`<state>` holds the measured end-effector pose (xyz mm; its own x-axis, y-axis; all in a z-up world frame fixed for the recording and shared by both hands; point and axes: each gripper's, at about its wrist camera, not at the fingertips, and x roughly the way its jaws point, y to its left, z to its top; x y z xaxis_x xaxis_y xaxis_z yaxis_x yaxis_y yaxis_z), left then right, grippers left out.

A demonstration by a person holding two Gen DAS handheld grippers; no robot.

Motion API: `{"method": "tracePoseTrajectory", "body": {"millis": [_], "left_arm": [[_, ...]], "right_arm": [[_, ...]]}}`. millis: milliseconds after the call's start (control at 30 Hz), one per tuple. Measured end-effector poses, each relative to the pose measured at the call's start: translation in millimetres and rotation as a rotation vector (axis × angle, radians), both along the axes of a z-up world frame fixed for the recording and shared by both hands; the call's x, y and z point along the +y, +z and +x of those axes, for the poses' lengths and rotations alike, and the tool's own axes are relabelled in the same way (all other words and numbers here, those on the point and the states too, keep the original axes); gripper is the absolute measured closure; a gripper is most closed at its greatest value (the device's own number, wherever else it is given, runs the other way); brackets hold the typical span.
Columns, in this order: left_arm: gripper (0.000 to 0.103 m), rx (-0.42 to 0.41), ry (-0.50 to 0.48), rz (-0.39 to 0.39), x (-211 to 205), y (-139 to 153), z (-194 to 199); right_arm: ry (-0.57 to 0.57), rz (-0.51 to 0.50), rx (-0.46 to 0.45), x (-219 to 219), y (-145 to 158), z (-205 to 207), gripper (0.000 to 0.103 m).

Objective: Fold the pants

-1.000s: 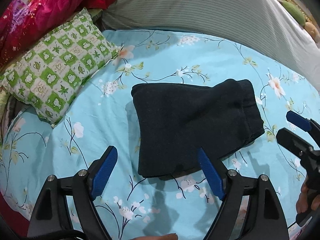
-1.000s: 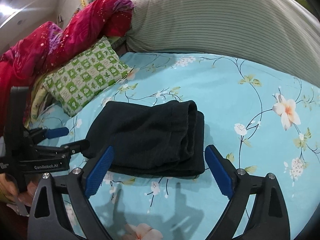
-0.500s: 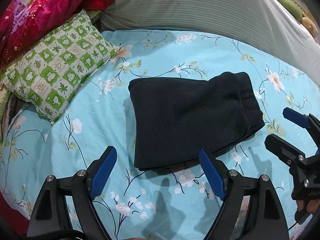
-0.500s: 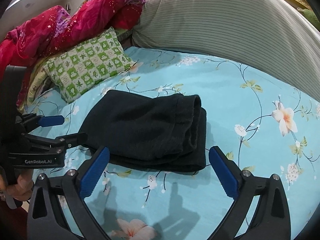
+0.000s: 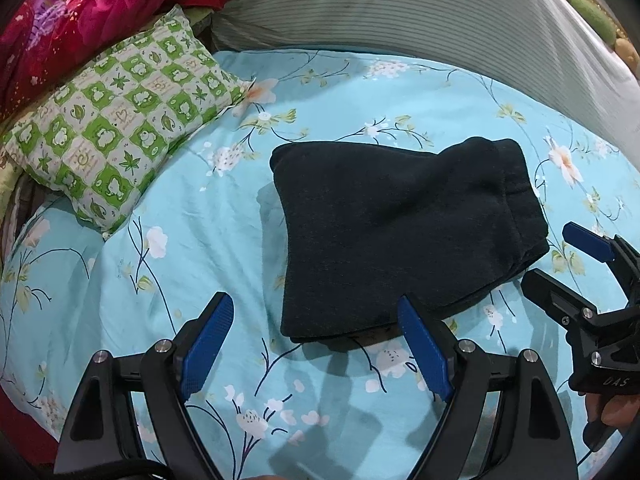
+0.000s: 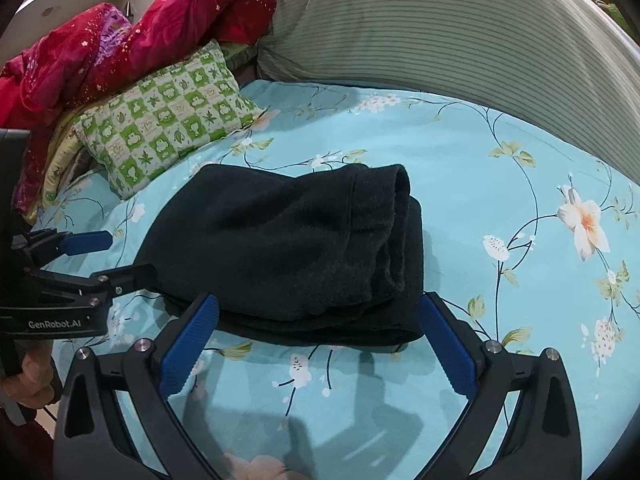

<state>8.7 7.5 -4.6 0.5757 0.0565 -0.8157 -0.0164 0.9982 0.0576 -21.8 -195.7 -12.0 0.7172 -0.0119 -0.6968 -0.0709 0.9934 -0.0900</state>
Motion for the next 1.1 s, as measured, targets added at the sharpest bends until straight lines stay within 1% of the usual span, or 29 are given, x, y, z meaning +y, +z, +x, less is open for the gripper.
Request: {"method": "tracePoseTrajectory", "body": {"millis": [333,1100], "left_arm": [[0.019,0.011,-0.006,-0.011,2.5,-3.9,4.4],[0.019,-0.001,-0.027,-0.005,-3.0,-3.0,5.3]], "right_arm": [[0.003,-0.003,0.0,0.6,-2.9,2.2,0.003],[0.007,0.005,-0.013,4.0,-2.2,2.8,0.003]]}}
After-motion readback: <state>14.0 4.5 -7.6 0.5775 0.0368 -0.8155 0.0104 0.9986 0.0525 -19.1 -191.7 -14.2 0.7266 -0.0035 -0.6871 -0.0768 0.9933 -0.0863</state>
